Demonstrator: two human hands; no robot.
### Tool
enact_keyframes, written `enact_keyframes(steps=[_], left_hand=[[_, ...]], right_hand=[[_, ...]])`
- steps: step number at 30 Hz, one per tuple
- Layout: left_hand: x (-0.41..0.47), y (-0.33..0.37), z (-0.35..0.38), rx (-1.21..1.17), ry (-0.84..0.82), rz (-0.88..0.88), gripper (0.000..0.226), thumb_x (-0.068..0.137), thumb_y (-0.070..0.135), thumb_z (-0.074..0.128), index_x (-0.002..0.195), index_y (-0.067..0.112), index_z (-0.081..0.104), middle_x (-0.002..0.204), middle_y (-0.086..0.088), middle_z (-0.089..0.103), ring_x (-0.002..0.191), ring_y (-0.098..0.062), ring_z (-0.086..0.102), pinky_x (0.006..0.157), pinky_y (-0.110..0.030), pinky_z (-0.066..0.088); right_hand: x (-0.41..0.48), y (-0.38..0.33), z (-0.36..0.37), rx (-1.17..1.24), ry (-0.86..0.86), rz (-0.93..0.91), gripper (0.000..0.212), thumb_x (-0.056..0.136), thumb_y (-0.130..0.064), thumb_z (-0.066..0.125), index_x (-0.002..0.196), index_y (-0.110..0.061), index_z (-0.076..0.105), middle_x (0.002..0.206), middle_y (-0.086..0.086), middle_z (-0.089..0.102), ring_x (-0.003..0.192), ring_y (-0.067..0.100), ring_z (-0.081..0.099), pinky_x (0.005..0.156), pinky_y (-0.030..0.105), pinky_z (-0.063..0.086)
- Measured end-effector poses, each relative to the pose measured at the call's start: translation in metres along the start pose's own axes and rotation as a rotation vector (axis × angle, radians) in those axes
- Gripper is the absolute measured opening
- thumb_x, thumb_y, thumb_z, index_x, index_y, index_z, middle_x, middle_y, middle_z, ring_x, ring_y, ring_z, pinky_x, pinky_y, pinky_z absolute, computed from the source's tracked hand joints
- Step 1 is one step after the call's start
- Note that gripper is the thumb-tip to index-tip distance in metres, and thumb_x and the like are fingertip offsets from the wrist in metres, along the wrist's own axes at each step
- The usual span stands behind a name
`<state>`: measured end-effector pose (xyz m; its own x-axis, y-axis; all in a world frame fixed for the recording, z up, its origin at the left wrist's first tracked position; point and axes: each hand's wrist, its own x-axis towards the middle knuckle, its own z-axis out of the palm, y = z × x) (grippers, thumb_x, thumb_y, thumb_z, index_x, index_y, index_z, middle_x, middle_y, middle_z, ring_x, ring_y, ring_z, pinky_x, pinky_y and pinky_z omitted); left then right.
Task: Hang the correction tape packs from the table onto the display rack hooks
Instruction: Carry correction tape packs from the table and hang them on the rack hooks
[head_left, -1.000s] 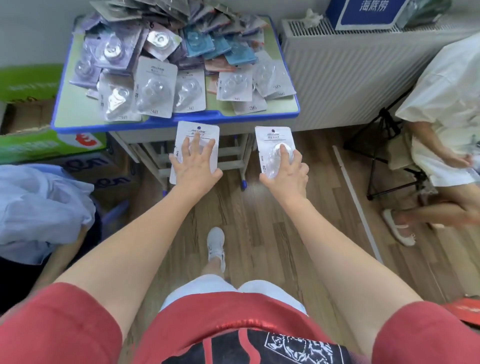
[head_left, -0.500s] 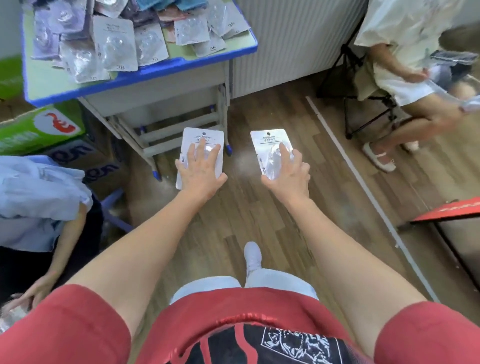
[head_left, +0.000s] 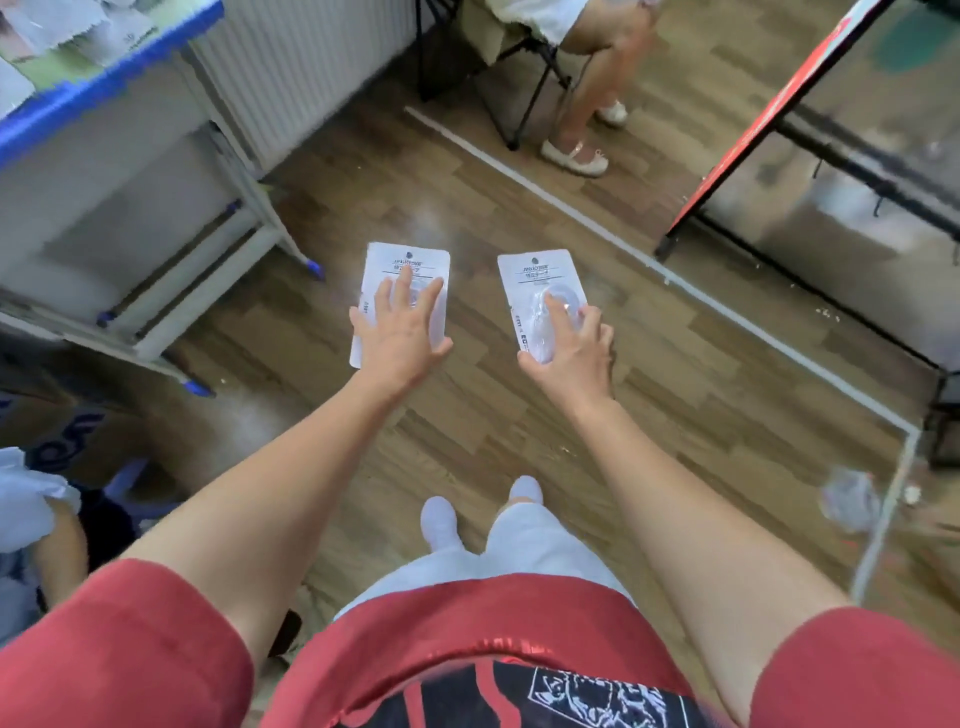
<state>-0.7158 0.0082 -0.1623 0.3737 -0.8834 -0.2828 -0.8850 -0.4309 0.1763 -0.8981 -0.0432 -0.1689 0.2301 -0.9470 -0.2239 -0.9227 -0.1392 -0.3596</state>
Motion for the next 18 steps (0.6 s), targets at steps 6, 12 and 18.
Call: enact_keyframes(steps=[6,12,18], left_hand=[[-0.025,0.101,0.024,0.066,-0.077,0.235,0.071,0.090,0.039,0.055,0.150,0.033,0.018,0.160,-0.003,0.002,0.145,-0.025,0.006,0.110,-0.059,0.017],[-0.057,0.224,0.041,0.095,-0.039,0.404,0.072,0.089,0.039,0.058,0.149,0.033,0.020,0.160,-0.004,0.004,0.145,-0.026,0.007,0.110,-0.057,0.018],[-0.099,0.345,0.061,0.051,-0.002,0.504,0.072,0.089,0.039,0.055,0.150,0.033,0.018,0.160,-0.003,0.002,0.146,-0.024,0.004,0.110,-0.055,0.016]], right_hand=[[-0.052,0.096,-0.030,0.088,0.123,0.203,0.071,0.083,-0.036,0.065,0.146,-0.030,0.033,0.133,0.012,0.033,0.116,0.034,0.035,0.097,0.037,0.033],[-0.102,0.209,-0.070,0.123,0.201,0.362,0.073,0.084,-0.038,0.064,0.148,-0.029,0.030,0.140,0.012,0.028,0.119,0.035,0.033,0.100,0.037,0.031],[-0.143,0.319,-0.120,0.131,0.260,0.476,0.073,0.086,-0.040,0.061,0.148,-0.031,0.026,0.143,0.010,0.023,0.121,0.035,0.031,0.103,0.042,0.033]])
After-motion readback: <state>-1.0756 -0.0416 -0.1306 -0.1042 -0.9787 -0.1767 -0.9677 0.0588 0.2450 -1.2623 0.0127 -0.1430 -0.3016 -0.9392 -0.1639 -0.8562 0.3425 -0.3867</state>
